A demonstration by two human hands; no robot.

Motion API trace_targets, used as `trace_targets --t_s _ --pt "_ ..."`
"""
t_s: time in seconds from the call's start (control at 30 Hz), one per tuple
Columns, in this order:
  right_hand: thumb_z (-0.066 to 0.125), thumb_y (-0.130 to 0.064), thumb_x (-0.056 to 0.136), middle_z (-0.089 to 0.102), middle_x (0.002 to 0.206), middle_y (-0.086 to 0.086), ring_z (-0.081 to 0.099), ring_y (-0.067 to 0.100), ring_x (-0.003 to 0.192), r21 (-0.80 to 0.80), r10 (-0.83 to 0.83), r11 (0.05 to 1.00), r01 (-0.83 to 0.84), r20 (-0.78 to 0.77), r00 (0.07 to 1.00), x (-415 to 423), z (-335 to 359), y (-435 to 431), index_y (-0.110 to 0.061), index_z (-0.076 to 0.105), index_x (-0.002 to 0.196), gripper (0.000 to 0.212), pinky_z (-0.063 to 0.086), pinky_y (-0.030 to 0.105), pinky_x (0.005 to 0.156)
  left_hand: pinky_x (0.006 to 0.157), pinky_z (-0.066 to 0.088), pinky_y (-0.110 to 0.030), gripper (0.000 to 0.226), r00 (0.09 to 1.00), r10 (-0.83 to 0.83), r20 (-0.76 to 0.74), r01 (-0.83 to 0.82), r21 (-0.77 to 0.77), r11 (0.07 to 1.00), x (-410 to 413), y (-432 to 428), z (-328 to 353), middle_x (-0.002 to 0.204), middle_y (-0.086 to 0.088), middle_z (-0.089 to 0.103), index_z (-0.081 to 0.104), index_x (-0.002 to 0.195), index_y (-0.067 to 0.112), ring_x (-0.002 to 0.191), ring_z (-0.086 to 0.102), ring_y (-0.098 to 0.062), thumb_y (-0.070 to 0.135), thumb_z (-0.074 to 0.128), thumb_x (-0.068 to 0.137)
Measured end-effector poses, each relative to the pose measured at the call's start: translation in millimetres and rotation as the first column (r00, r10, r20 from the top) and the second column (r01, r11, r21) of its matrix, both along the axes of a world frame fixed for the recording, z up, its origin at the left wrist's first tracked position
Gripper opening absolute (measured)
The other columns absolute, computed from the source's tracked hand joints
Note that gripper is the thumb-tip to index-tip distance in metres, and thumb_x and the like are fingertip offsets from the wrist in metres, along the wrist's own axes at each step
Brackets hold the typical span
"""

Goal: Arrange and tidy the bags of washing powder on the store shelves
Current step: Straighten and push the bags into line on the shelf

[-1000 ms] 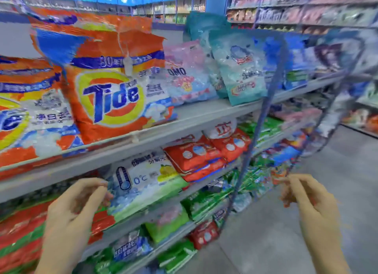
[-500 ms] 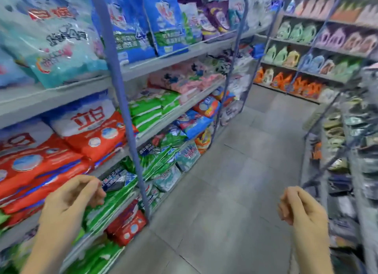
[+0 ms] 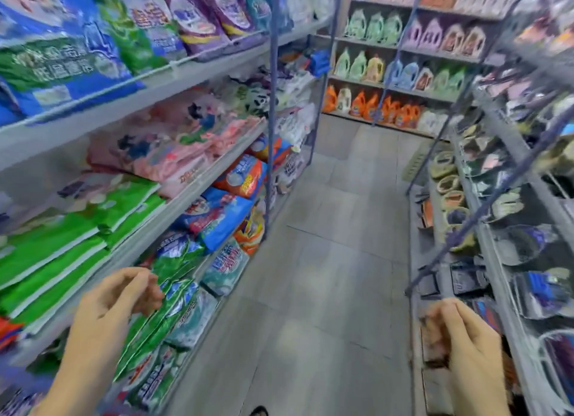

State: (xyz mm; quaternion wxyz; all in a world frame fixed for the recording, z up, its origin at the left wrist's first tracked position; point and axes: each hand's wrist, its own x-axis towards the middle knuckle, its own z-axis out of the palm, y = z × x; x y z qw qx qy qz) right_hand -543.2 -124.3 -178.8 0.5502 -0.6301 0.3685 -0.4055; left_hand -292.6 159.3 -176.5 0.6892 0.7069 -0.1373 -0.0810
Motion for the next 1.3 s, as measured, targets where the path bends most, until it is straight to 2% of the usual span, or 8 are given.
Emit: trace_targets --t_s 0.1,0.23,0.43,0.57,0.67,1.0,1.13,1.3 --pt "0.057 -0.071 0.068 0.048 0.043 -0.001 0.037 0.005 0.039 0.026 -0.038 0.999 0.037 0.044 0.998 42 4 -49 -0.024 0.065 0.061 0.049 0.032 0.011 0.039 0.054 0.051 -0.011 0.057 1.000 -0.027 0.006 0.027 -0.003 1.000 53 -59 13 0.064 0.000 0.068 0.070 0.073 0.023 0.055 0.063 -0.006 0.074 0.069 0.046" --pt "0.045 -0.013 0.098 0.050 0.040 -0.001 0.039 0.004 0.036 0.016 -0.064 0.998 0.064 -0.007 0.998 87 3 -116 -0.030 0.067 0.053 0.053 0.034 0.012 0.038 0.042 0.042 -0.008 0.022 0.999 -0.041 -0.002 0.041 -0.004 0.999 114 -135 19 0.060 -0.001 0.067 0.070 0.065 0.024 0.051 0.059 -0.007 0.034 0.063 0.084" --pt "0.041 -0.006 0.098 0.048 0.039 0.000 0.037 0.005 0.034 -0.004 -0.004 1.000 0.003 -0.040 0.999 164 4 -225 -0.031 0.064 0.051 0.058 0.032 0.011 0.037 0.050 0.048 -0.013 0.024 1.000 0.005 -0.016 -0.005 0.034 0.999 180 -235 13 0.057 -0.001 0.065 0.061 0.073 0.008 0.051 0.057 -0.007 0.007 0.051 0.094" --pt "0.051 -0.046 0.091 0.048 0.045 0.002 0.038 0.004 0.035 0.046 0.053 0.997 -0.054 0.028 0.998 224 7 -308 -0.030 0.065 0.054 0.043 0.031 0.012 0.035 0.050 0.047 -0.011 0.034 0.997 0.082 0.006 -0.083 0.026 0.996 212 -311 10 0.054 0.001 0.064 0.062 0.065 0.009 0.049 0.057 -0.004 0.004 0.048 0.095" --pt "0.058 -0.089 0.045 0.045 0.042 -0.004 0.035 0.003 0.037 0.043 0.127 0.991 -0.128 0.022 0.992 262 15 -381 -0.025 0.065 0.061 0.067 0.029 0.011 0.038 0.060 0.050 -0.025 0.047 0.990 0.142 -0.010 -0.141 0.037 0.989 229 -371 11 0.055 0.003 0.065 0.068 0.057 0.025 0.053 0.058 -0.010 0.008 0.047 0.096" --pt "0.060 -0.090 0.042 0.043 0.043 -0.002 0.036 0.007 0.041 0.057 0.268 0.962 -0.268 0.004 0.963 380 24 -576 -0.022 0.063 0.061 0.071 0.029 0.014 0.041 0.060 0.051 -0.022 0.043 0.976 0.212 -0.051 -0.210 0.041 0.977 302 -552 17 0.062 -0.004 0.065 0.068 0.057 0.028 0.057 0.057 -0.012 0.015 0.050 0.094" --pt "0.060 -0.090 0.040 0.044 0.042 -0.001 0.035 0.007 0.038 0.055 0.293 0.955 -0.293 0.002 0.956 435 13 -636 -0.022 0.064 0.060 0.071 0.029 0.013 0.039 0.064 0.050 -0.021 0.035 0.979 0.201 -0.036 -0.200 0.033 0.979 346 -605 7 0.060 -0.001 0.065 0.067 0.062 0.020 0.062 0.058 -0.016 0.050 0.062 0.080" --pt "0.064 -0.089 0.038 0.043 0.042 0.001 0.036 0.009 0.037 0.049 0.305 0.951 -0.306 0.040 0.952 522 6 -711 -0.016 0.063 0.059 0.076 0.029 0.014 0.039 0.050 0.047 -0.014 0.030 0.967 0.246 -0.072 -0.248 -0.026 0.968 423 -672 -12 0.061 -0.012 0.063 0.067 0.062 0.017 0.054 0.057 -0.012 0.038 0.059 0.082"
